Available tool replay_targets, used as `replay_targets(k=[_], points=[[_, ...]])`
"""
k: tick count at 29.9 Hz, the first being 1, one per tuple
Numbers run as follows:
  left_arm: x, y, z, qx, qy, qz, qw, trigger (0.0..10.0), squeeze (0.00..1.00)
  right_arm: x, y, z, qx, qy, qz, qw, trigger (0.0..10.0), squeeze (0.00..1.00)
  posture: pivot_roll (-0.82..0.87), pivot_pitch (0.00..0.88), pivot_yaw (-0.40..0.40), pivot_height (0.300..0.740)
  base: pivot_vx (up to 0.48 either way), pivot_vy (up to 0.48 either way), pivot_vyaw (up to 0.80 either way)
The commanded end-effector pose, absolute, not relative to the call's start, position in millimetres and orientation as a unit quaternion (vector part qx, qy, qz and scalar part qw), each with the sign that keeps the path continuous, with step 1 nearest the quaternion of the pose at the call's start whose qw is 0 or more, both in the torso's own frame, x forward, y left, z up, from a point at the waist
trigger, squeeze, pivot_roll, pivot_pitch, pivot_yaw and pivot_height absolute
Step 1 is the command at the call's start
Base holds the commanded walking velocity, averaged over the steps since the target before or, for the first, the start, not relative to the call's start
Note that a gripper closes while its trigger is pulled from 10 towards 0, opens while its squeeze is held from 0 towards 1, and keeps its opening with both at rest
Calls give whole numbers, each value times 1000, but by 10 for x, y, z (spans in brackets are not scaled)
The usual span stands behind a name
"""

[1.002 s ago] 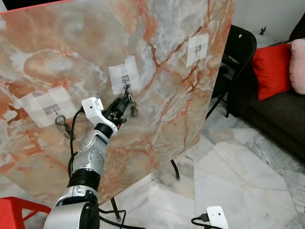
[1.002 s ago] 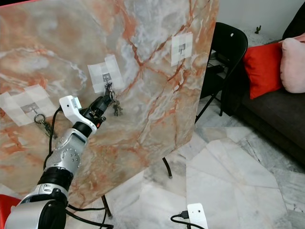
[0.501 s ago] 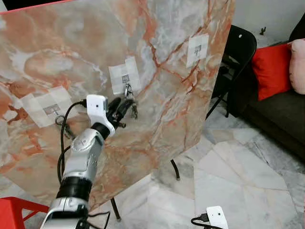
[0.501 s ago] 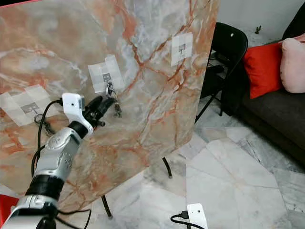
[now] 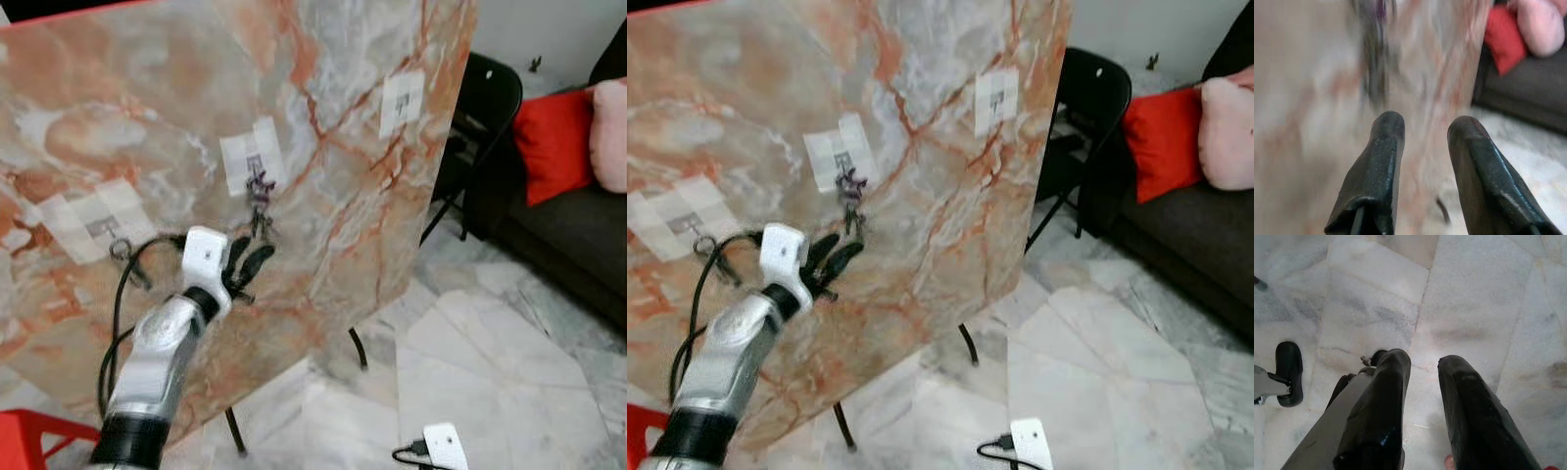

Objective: Hang keys on a hook

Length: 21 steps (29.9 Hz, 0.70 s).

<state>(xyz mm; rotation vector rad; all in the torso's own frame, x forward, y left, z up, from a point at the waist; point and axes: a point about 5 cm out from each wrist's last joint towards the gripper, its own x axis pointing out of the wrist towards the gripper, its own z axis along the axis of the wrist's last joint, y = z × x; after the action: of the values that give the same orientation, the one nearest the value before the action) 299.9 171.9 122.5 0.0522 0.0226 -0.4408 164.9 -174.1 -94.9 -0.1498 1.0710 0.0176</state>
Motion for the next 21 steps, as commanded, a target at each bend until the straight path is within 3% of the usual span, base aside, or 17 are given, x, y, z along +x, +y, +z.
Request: replay_targets(k=[1, 5, 11, 15, 21], points=[[2863, 1739, 1095, 50, 48, -236, 969, 10000, 0, 1645, -1743, -951, -72, 510, 9, 857, 10000, 0, 13, 0, -7, 740, 0, 0, 0], [2613, 1920, 684, 83, 151, -231, 958, 10000, 0, 1646, -1744, -950, -73, 511, 10, 856, 10000, 0, 26, 0, -9, 740, 0, 0, 0], [2390, 2215, 70, 90, 290, -146, 942, 10000, 0, 1645, -1735, -952, -73, 512, 11, 856, 10000, 0, 15, 0, -2, 740, 0, 0, 0], [2311, 2302, -96, 81, 324, -105, 937, 10000, 0, 1645, -1735, -952, -72, 511, 9, 856, 10000, 0, 13, 0, -2, 740, 0, 0, 0], [1993, 2411, -543, 122, 427, -56, 894, 10000, 0, 1644, -1736, -952, -70, 511, 9, 857, 10000, 0, 21, 0, -6, 740, 0, 0, 0]])
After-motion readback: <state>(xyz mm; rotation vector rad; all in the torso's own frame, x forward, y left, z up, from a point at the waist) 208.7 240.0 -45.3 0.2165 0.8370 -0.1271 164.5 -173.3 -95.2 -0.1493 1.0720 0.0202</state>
